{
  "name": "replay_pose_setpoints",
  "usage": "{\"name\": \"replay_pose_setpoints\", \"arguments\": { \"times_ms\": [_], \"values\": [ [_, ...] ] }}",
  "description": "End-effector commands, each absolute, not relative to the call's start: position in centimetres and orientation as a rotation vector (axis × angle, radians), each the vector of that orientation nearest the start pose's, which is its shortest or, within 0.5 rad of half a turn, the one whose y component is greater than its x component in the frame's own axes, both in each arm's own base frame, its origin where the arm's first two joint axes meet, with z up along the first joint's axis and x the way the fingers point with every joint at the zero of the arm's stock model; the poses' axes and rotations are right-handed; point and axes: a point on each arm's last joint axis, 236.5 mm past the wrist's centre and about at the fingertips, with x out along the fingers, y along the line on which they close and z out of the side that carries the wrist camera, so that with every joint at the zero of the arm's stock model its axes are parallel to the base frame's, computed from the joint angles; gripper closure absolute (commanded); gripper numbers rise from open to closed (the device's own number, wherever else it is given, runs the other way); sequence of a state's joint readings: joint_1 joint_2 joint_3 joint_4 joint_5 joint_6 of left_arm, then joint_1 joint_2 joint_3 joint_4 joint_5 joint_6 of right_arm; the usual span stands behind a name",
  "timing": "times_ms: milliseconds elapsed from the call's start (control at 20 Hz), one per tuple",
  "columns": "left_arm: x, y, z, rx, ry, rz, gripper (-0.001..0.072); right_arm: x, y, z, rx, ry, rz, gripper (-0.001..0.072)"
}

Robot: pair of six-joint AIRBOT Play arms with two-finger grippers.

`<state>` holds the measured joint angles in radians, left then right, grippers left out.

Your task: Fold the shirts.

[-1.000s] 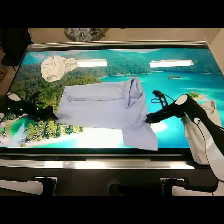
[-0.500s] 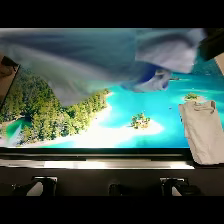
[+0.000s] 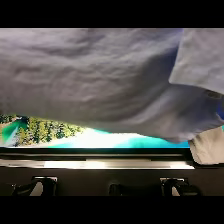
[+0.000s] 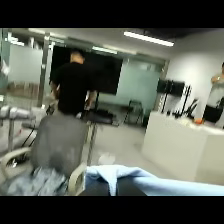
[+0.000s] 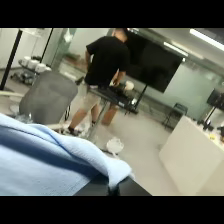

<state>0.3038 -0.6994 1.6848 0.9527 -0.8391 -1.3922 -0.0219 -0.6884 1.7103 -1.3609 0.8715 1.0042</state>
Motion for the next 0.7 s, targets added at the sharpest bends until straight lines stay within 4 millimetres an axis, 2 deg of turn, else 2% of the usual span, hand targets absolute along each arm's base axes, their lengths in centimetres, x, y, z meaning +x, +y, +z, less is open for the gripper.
{"name": "replay_pose_setpoints", "arguments": {
  "times_ms": [0, 50, 150, 250, 350, 400, 450, 550, 650],
  "values": [
    [31.1, -0.8, 46.1, -0.153, 0.06, -0.134, 0.068, 30.4, 2.3, 46.9, -0.421, 0.029, 0.115, 0.0671],
    [33.4, -0.4, 42.8, -0.176, 0.169, -0.141, 0.068, 33.2, 2.6, 43.9, -0.411, 0.128, 0.15, 0.0671],
    [38.3, 1.0, 35.4, -0.22, 0.36, -0.141, 0.0679, 39.4, 2.8, 36.1, -0.389, 0.364, 0.216, 0.0671],
    [42.9, 2.4, 25.8, -0.254, 0.572, -0.144, 0.0679, 45.6, 2.8, 26.6, -0.362, 0.595, 0.268, 0.067],
    [45.9, 3.5, 16.3, -0.336, 0.767, -0.132, 0.0678, 50.8, 3.5, 17.4, -0.271, 0.755, 0.315, 0.067],
    [47.2, 4.0, 11.8, -0.373, 0.851, -0.122, 0.0679, 53.2, 4.3, 13.6, -0.205, 0.787, 0.332, 0.067],
    [48.3, 4.3, 8.3, -0.404, 0.909, -0.114, 0.0679, 55.3, 5.3, 10.2, -0.128, 0.801, 0.354, 0.067],
    [49.4, 4.4, 2.2, -0.468, 1.02, -0.112, 0.0678, 57.2, 7.2, 4.5, 0.011, 0.856, 0.396, 0.0669],
    [49.1, 3.3, -1.7, -0.545, 1.114, -0.14, 0.0678, 57.1, 8.7, 0.2, 0.106, 0.939, 0.436, 0.0669]
  ]
}}
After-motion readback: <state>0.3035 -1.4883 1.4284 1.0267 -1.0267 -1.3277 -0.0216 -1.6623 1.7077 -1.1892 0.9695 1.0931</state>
